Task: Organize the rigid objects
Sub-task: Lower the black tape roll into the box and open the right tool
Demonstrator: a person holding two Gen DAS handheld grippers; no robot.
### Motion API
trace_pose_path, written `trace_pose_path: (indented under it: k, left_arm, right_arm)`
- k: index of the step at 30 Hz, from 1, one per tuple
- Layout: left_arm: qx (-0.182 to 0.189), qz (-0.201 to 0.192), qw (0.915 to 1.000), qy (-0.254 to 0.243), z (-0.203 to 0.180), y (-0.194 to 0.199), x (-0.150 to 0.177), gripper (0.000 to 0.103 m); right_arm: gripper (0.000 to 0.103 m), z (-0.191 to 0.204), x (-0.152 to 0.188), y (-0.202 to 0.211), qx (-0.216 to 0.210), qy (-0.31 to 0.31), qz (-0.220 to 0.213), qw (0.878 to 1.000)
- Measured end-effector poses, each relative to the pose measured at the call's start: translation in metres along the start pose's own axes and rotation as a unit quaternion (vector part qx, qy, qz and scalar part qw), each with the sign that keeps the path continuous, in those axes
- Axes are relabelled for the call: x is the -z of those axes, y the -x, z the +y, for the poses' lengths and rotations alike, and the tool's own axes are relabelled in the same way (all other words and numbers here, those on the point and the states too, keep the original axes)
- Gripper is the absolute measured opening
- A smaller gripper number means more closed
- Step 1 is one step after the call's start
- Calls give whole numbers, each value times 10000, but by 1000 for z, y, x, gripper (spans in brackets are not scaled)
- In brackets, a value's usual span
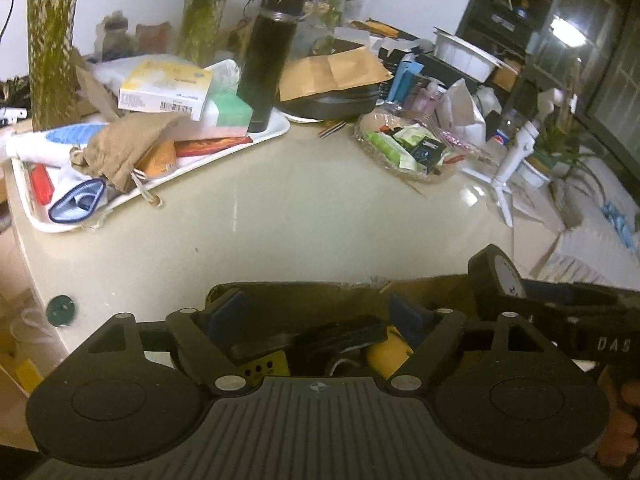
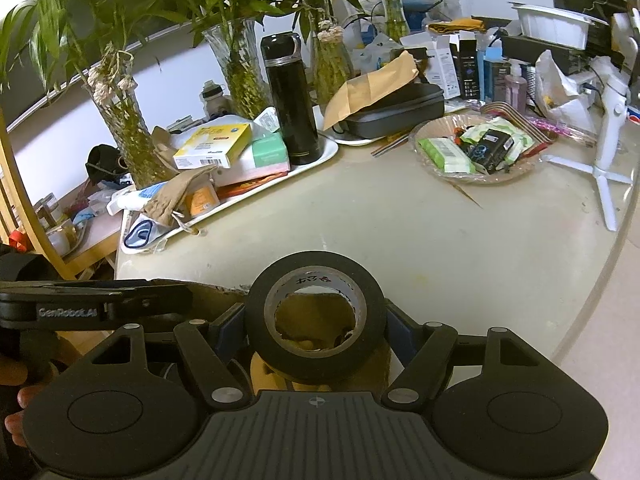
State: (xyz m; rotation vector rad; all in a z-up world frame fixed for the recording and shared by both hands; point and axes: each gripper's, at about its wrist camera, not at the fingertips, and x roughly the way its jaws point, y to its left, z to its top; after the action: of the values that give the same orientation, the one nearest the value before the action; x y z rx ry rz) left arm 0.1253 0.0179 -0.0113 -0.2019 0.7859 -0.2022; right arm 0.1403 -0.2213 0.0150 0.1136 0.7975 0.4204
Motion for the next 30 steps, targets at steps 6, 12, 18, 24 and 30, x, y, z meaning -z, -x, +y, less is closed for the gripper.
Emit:
trace_pose_path:
  k: [6, 12, 18, 24, 30]
  left_arm:
    - [-10, -11, 9997, -246, -6, 11, 6, 80]
    - [-205, -32, 9970, -745, -21, 17, 15, 80]
    - [-175, -15, 9961, -866, -26, 20, 18, 80]
    - [-197, -13, 9962, -847, -26, 21, 17, 80]
    - [-229, -24, 9965, -804, -24, 20, 17, 80]
  right_arm:
    - [75, 6, 7, 1, -53, 73, 146, 9999]
    - [75, 12, 14, 1, -100, 145, 287, 9994]
    - [75, 10, 15, 3, -69, 103, 292, 9995]
    - [75, 11, 15, 1, -75, 143, 304, 9994]
    - [101, 20, 15, 2, 111, 434, 198, 9988]
